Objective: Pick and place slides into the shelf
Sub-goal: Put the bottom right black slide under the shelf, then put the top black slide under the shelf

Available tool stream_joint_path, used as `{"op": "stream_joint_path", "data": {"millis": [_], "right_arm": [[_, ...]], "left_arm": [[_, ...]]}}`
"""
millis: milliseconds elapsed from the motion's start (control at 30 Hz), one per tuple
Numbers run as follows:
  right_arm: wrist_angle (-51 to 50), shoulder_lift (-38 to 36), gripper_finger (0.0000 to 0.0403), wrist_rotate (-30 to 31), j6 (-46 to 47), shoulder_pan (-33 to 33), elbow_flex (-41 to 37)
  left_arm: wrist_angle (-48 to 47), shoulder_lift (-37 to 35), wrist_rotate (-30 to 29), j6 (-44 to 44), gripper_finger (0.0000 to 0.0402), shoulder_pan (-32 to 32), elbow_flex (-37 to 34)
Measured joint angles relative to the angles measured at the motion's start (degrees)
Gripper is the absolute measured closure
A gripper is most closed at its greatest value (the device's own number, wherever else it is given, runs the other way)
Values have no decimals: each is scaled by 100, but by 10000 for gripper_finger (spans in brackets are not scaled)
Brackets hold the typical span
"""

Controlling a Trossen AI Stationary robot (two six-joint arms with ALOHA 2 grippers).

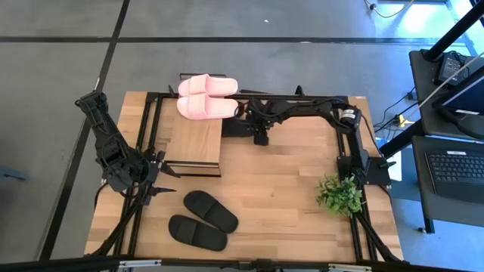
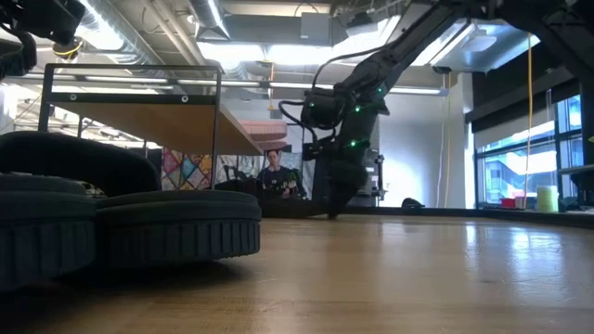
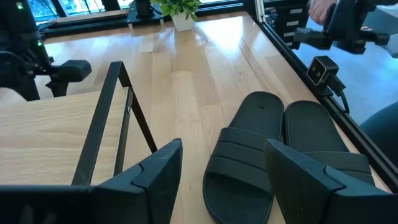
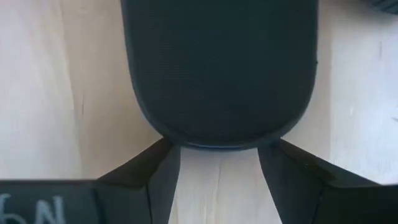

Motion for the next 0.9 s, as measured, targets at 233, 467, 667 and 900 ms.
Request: {"op": "stream_joint_path", "data": {"millis": [233,467,667,900], "right_arm": [[318,110,189,-12,159,29,15],[466,207,189,-86,140,63,305],[746,198,189,-259,139,72,378],[257,196,189,-56,168,66,378]], "left_arm": [[0,0,0,0,185,-2,0],[0,-2,0,0,185,-2,0],[0,-2,0,0,185,0,0],[0,-2,0,-2,185,-2,0]]}}
